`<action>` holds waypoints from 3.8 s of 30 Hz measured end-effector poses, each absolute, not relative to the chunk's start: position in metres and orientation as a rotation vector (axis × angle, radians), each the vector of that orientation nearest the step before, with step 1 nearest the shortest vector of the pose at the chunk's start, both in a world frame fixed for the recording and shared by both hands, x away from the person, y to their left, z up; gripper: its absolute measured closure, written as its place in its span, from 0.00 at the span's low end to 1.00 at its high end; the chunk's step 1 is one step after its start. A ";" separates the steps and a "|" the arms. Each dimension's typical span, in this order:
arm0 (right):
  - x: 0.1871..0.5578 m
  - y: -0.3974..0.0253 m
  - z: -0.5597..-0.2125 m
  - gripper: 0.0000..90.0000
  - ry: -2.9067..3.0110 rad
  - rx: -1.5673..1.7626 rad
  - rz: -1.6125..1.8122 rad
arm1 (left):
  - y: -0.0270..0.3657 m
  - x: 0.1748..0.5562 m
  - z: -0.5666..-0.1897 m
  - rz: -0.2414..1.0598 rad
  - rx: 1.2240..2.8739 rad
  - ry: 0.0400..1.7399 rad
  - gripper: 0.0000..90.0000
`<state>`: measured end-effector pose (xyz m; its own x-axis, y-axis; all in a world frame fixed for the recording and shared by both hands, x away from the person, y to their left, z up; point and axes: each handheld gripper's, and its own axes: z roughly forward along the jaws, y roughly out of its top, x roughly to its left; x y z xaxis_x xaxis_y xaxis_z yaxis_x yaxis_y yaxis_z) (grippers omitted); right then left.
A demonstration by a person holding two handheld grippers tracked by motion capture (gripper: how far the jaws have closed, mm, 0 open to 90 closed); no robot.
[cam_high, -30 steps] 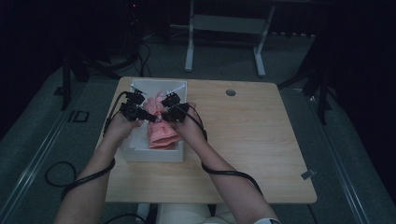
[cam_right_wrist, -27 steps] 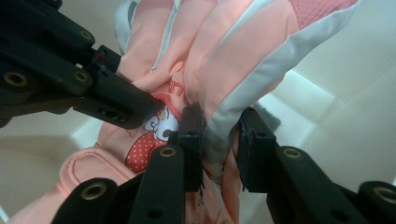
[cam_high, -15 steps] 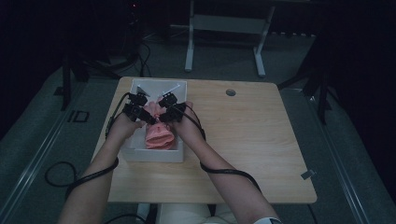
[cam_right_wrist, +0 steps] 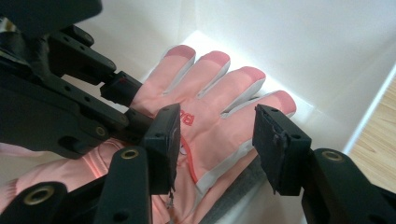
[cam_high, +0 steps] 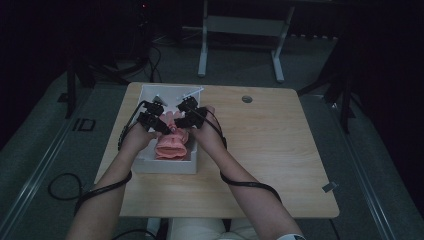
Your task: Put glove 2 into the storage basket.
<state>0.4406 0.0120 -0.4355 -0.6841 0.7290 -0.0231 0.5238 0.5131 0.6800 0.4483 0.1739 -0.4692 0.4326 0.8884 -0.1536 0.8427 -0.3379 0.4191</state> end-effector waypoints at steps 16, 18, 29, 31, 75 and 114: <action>0.439 -0.002 -0.432 0.55 2.442 1.053 0.991 | 0.171 0.441 -0.458 0.245 2.234 1.440 0.58; 0.438 -0.003 -0.430 0.54 2.439 1.047 1.000 | 0.173 0.440 -0.457 0.253 2.220 1.442 0.57; 0.431 -0.005 -0.423 0.52 2.432 1.020 1.031 | 0.185 0.436 -0.445 0.313 2.152 1.444 0.54; 0.431 -0.006 -0.421 0.51 2.430 1.014 1.037 | 0.186 0.434 -0.442 0.331 2.124 1.444 0.53; 0.415 -0.143 -0.417 0.16 2.337 1.022 1.197 | 0.076 0.357 -0.411 0.324 2.019 0.889 0.01; 0.374 -0.208 -0.515 0.16 2.427 0.997 1.123 | -0.003 0.293 -0.487 0.182 2.115 0.553 0.01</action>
<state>0.3737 -0.2079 -0.5151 -0.7198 0.6936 0.0285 0.4705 0.4573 0.7546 0.2929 -0.0032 -0.4875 0.8886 0.4522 -0.0776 0.3171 -0.4832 0.8161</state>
